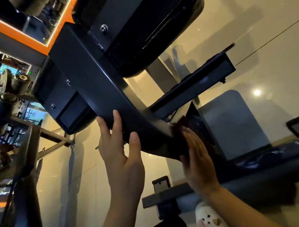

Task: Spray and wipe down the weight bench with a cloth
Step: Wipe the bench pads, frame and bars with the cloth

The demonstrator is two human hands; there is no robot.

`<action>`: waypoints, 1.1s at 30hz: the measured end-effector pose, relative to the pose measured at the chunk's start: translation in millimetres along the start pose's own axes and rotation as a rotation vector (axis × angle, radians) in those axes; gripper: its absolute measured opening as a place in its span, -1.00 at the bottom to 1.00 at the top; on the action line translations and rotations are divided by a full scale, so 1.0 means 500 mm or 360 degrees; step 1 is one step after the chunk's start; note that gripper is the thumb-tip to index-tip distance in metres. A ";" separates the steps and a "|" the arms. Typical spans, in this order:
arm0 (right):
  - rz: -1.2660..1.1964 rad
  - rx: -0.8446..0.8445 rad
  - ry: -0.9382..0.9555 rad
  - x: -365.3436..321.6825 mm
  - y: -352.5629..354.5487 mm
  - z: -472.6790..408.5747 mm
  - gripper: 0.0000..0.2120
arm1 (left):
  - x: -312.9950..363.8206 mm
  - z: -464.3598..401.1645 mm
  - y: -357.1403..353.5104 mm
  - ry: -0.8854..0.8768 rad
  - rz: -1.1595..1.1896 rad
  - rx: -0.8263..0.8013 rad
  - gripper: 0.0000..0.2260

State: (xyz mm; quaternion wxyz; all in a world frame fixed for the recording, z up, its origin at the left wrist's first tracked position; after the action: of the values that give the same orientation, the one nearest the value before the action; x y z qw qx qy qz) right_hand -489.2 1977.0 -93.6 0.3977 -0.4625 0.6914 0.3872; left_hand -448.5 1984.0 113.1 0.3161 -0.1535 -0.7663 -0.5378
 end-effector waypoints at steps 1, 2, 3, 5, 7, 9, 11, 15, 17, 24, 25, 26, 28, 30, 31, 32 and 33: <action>0.0045 -0.0048 -0.0060 0.028 0.005 0.009 -0.46 | 0.000 0.000 -0.001 0.0010 0.0033 0.0009 -0.59; 0.0062 -0.0087 -0.0103 0.045 0.009 0.013 -0.45 | 0.000 0.000 0.000 0.0023 0.0060 0.0021 -0.57; 0.0050 -0.0096 -0.0147 0.048 0.012 0.016 -0.45 | 0.000 0.000 0.001 0.0030 0.0074 0.0026 -0.56; -0.0038 -0.0014 -0.0225 0.014 0.013 0.012 -0.48 | 0.001 -0.001 0.002 0.0031 0.0070 0.0024 -0.58; -0.0160 0.0072 -0.0180 -0.051 0.011 -0.008 -0.52 | -0.001 -0.001 0.002 0.0054 0.0060 0.0036 -0.59; -0.0236 0.0113 -0.0046 -0.114 0.008 -0.053 -0.57 | -0.006 -0.002 0.002 0.0046 0.0049 0.0058 -0.60; -0.0244 0.0136 0.0124 -0.163 0.005 -0.110 -0.61 | -0.011 -0.004 0.002 0.0019 0.0046 0.0080 -0.61; -0.0201 0.0187 0.0298 -0.158 -0.010 -0.137 -0.63 | -0.019 -0.008 0.001 0.0036 0.0020 0.0102 -0.63; -0.0135 0.0209 0.0287 -0.115 -0.014 -0.104 -0.60 | -0.018 -0.007 0.001 0.0024 0.0028 0.0097 -0.63; -0.0053 -0.0088 -0.0016 0.044 0.010 -0.021 -0.49 | -0.013 -0.008 0.002 0.0087 0.0109 0.0131 -0.65; -0.0066 -0.0105 -0.0042 0.048 0.014 -0.017 -0.49 | -0.012 -0.008 0.001 0.0086 0.0106 0.0134 -0.65; -0.0083 -0.0110 -0.0069 0.044 0.014 -0.014 -0.48 | -0.013 -0.009 0.001 0.0084 0.0096 0.0134 -0.65; -0.0159 -0.0095 -0.0121 0.015 0.010 -0.014 -0.46 | -0.018 -0.009 0.001 0.0080 0.0058 0.0133 -0.65; -0.0236 -0.0055 -0.0074 -0.027 0.007 -0.032 -0.47 | -0.026 -0.010 0.000 0.0066 0.0020 0.0133 -0.64; -0.0250 -0.0035 -0.0008 -0.048 0.007 -0.048 -0.48 | -0.030 -0.010 0.000 0.0057 0.0006 0.0132 -0.63; -0.0250 -0.0016 0.0062 -0.068 0.007 -0.068 -0.49 | -0.033 -0.010 -0.001 0.0038 -0.0015 0.0126 -0.62; -0.0238 0.0004 0.0126 -0.084 0.004 -0.086 -0.50 | -0.036 -0.009 -0.003 0.0004 -0.0059 0.0119 -0.60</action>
State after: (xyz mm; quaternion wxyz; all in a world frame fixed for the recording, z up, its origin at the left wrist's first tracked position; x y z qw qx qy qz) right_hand -488.8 1952.7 -38.5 0.3984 -0.5272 0.6707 0.3368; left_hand -434.3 1981.2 101.2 0.3125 -0.1266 -0.7881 -0.5149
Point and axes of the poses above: each hand's wrist, its own z-axis away from the middle knuckle, its own y-axis out of the back of the hand, x = y × z, the point moved 1 cm from there along -z, towards the middle knuckle, and after that the axes turned 8 degrees about z, right-handed, at the moved point
